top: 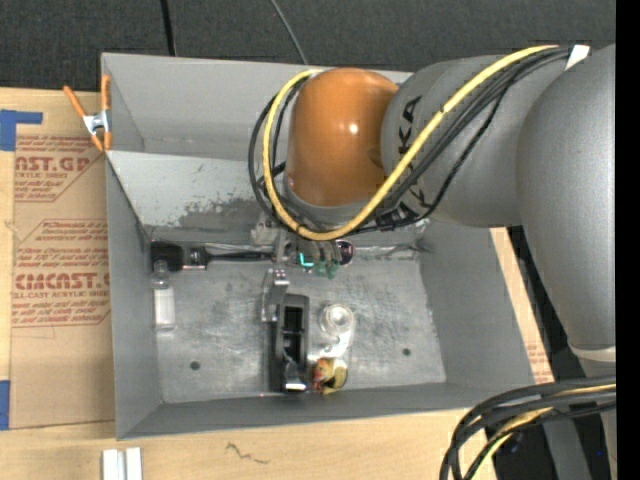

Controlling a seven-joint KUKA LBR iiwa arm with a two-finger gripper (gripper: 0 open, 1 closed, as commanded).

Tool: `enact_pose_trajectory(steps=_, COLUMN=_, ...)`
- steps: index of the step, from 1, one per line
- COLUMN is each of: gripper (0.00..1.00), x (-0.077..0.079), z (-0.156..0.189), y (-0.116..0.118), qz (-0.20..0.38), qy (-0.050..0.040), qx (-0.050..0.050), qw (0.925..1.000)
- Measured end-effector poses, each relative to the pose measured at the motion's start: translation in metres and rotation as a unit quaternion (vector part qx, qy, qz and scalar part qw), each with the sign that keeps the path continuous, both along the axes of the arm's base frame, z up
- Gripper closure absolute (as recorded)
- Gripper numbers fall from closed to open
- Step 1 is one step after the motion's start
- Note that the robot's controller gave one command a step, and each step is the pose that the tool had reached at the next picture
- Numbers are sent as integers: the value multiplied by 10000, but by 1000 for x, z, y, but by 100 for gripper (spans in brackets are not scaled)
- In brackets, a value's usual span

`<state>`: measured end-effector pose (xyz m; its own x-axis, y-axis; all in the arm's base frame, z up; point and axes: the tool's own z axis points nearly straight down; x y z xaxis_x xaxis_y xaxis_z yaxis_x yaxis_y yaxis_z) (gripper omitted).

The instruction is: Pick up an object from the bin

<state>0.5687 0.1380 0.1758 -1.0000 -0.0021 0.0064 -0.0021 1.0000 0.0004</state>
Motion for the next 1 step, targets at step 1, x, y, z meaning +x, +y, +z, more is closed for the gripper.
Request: enact_pose_trajectory(steps=1, gripper=0, x=2, z=5, y=-1, qz=-5, qy=-38, qx=5, qw=10000)
